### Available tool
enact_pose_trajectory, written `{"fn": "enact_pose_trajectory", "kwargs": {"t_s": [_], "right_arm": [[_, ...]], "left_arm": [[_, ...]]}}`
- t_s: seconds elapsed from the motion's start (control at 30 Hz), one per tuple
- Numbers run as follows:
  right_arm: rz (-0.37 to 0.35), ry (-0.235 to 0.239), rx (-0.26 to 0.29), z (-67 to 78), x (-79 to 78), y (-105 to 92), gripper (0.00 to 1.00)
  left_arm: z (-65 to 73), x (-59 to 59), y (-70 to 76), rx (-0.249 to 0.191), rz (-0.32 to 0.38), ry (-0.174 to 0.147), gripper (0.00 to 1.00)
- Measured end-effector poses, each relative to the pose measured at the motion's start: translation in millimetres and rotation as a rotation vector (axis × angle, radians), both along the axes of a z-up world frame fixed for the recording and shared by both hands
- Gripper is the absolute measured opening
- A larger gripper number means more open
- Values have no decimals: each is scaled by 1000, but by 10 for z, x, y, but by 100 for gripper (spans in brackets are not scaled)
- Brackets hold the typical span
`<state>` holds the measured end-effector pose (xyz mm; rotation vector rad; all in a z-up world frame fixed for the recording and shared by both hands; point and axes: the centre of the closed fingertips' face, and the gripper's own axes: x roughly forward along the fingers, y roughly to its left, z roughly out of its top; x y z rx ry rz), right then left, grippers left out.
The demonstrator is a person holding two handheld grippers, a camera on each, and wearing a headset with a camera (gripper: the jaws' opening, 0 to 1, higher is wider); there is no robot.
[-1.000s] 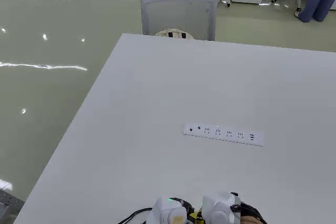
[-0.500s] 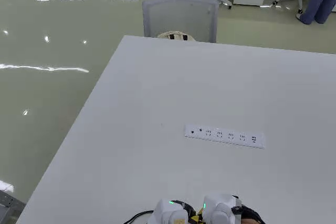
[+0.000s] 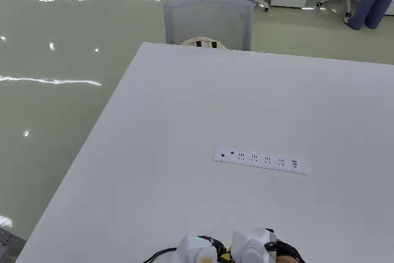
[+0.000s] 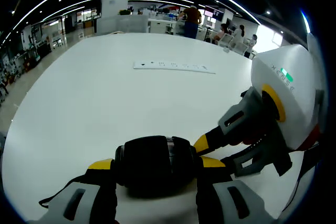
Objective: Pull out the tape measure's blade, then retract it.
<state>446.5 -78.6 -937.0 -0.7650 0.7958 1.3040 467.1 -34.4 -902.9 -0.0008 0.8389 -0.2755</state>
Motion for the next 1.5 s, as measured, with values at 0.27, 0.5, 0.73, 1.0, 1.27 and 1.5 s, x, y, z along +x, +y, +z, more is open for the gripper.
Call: {"fn": "enact_pose_trajectory", "kwargs": {"t_s": [0.27,0.5,0.73,1.0,1.27,1.5], "right_arm": [[6,-9,-2,22,-5,-1,14],[-3,-13,-5,18,5,8,14],[-17,-22,-8,10,15,6,15],[-35,-20,-12,-3,18,8,16],[-100,-6,-12,11,48,-36,24],[-160,27,-7,23,-6,-83,28]], "left_arm": [[-2,6,-2,0,7,-3,59],[22,21,5,2,-6,-10,61],[34,26,11,7,-21,-15,62],[56,13,62,-25,2,-8,66],[57,-61,34,-43,-16,13,66],[38,-145,51,-49,-39,22,69]]}}
